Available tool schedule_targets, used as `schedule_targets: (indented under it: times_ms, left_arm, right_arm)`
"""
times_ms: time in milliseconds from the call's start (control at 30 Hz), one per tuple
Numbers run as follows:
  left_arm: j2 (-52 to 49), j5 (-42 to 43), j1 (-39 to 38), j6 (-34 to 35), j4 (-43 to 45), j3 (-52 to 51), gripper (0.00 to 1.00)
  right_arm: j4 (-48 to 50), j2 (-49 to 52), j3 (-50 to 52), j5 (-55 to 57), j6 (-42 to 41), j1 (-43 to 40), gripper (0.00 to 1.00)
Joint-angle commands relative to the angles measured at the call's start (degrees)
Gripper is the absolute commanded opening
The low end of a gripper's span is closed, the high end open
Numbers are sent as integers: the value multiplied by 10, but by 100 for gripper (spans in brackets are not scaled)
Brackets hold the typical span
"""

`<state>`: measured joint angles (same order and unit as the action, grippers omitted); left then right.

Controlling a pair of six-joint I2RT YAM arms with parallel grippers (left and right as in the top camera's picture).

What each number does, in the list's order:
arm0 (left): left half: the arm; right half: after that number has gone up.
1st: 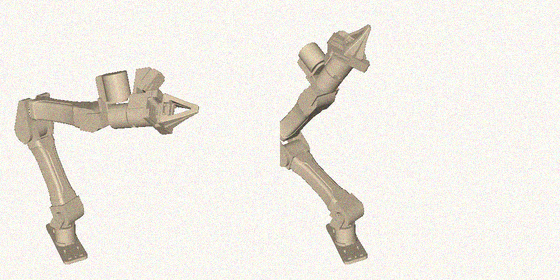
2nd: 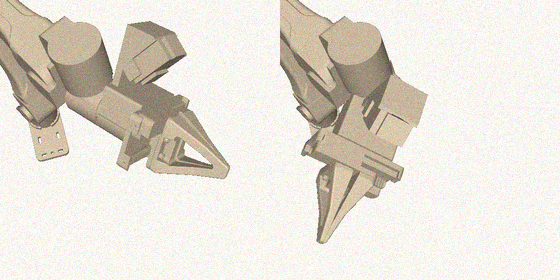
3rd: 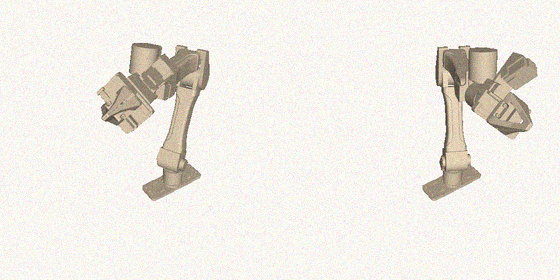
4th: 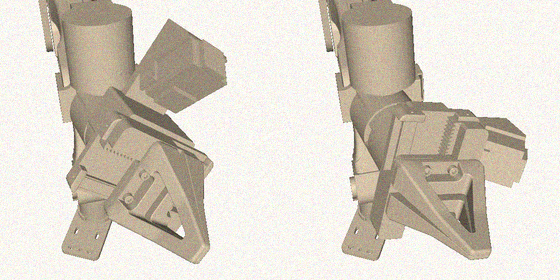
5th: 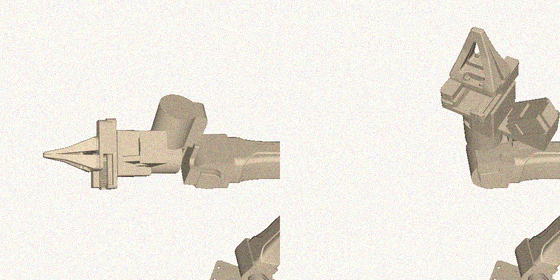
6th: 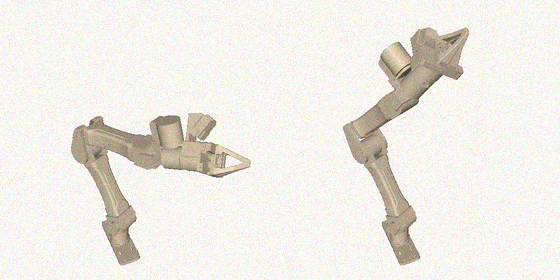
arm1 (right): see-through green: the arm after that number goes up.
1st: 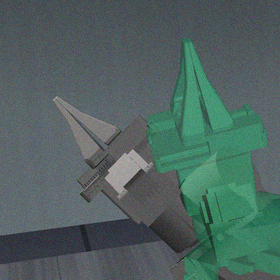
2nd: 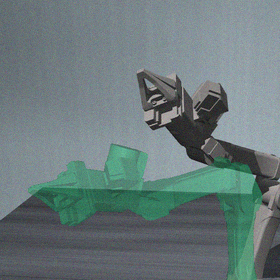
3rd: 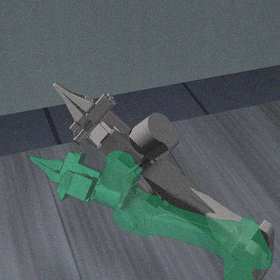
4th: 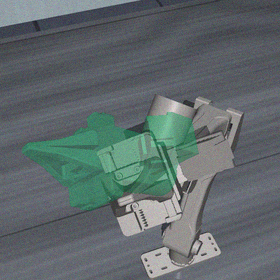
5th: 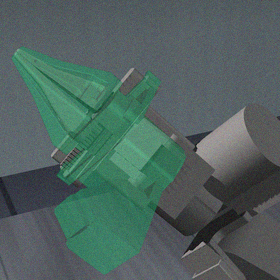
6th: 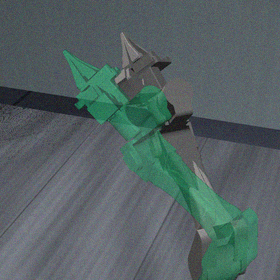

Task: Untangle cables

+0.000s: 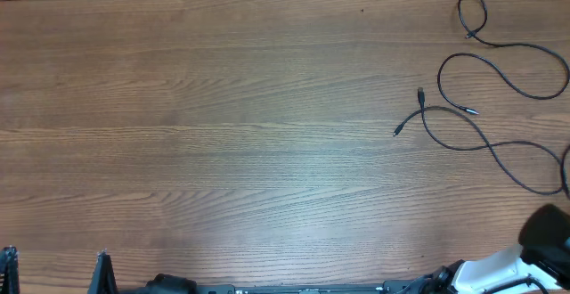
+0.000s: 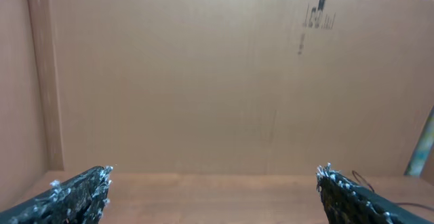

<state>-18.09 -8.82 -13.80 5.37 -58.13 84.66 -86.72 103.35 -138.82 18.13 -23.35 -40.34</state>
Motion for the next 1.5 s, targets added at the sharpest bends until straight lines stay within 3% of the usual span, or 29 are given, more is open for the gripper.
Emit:
schedule_targets:
  times_ms: [0,300,667,900,933,1000,1033,1200,1367,1467]
  left_arm:
    - [6,-8,-1,-22,20,-3,100]
    - [6,-8,-1,-22,62,-3,99]
    - [6,-50,-1,-22,82,-3,100]
    - [6,-53,-1,-22,98,-3,100]
    - [6,-53,-1,-22,100,-3,100]
    - [6,-53,-1,-22,102,-3,99]
    - [6,-53,-1,-22,102,-3,100]
    - [6,-53,-1,-22,102,-3,100]
    - [6,-54,-1,-27,102,-3,100]
    - [6,-53,-1,-29,100,-3,99]
  right_arm:
    - [14,-11,-6,-52,3,-50,4]
    - [59,27,43,-58,4,-142,4]
    - [80,151,61,-64,-3,-212,4]
    - [89,181,61,-134,-9,-259,4]
    - [91,181,61,-147,-9,-263,7]
    - [96,181,59,-180,-9,-270,62]
    - [95,180,59,-195,-9,-273,100]
    - [89,174,59,-300,9,-267,100]
    - [79,142,59,-456,102,-224,100]
    - [57,121,59,-495,160,-179,100]
